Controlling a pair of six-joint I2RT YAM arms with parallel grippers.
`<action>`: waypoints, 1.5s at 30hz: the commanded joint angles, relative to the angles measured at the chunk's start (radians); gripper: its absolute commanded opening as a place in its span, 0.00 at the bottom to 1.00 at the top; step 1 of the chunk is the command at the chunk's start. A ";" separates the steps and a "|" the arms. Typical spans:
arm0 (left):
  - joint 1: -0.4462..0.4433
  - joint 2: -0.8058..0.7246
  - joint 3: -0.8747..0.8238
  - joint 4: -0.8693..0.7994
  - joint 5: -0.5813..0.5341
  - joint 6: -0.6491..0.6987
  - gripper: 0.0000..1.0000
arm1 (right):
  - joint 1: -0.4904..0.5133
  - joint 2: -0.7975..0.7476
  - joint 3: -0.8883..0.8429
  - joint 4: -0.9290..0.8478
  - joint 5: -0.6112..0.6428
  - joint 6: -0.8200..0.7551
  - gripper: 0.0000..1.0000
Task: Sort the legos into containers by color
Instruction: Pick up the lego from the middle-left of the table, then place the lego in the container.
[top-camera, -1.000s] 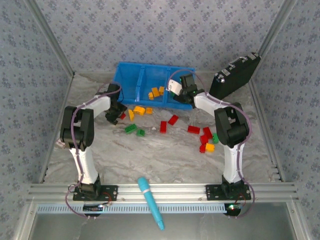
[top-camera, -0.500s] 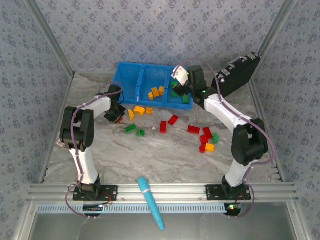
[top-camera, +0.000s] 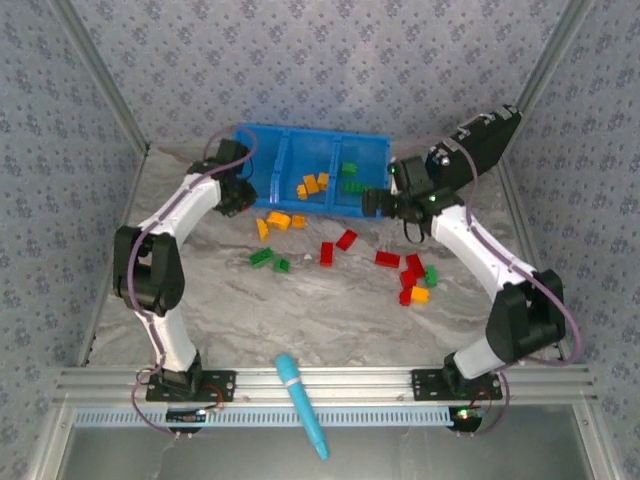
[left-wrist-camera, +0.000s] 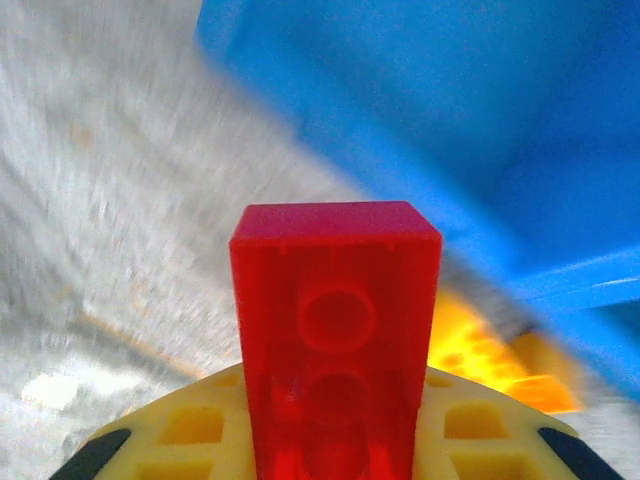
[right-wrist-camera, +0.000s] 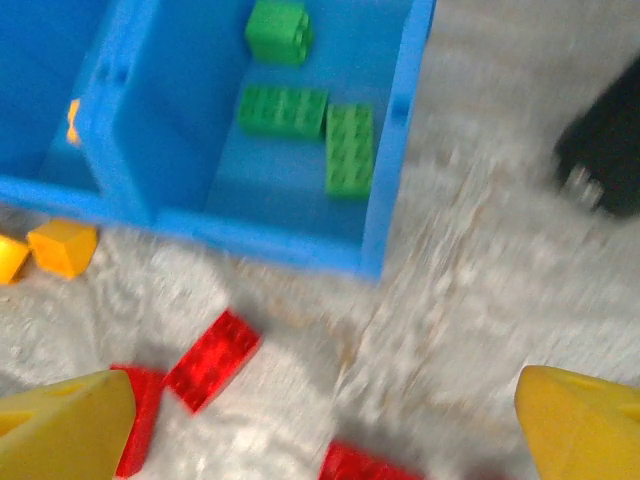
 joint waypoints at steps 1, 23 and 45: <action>0.000 -0.018 0.119 -0.025 -0.066 0.107 0.04 | 0.042 -0.088 -0.095 0.069 0.027 0.235 0.99; 0.038 0.604 0.886 -0.238 -0.056 0.214 0.10 | 0.162 0.152 -0.043 0.008 -0.015 0.701 0.86; 0.057 0.630 0.898 -0.211 0.004 0.236 0.45 | 0.213 0.466 0.186 -0.109 0.067 0.608 0.82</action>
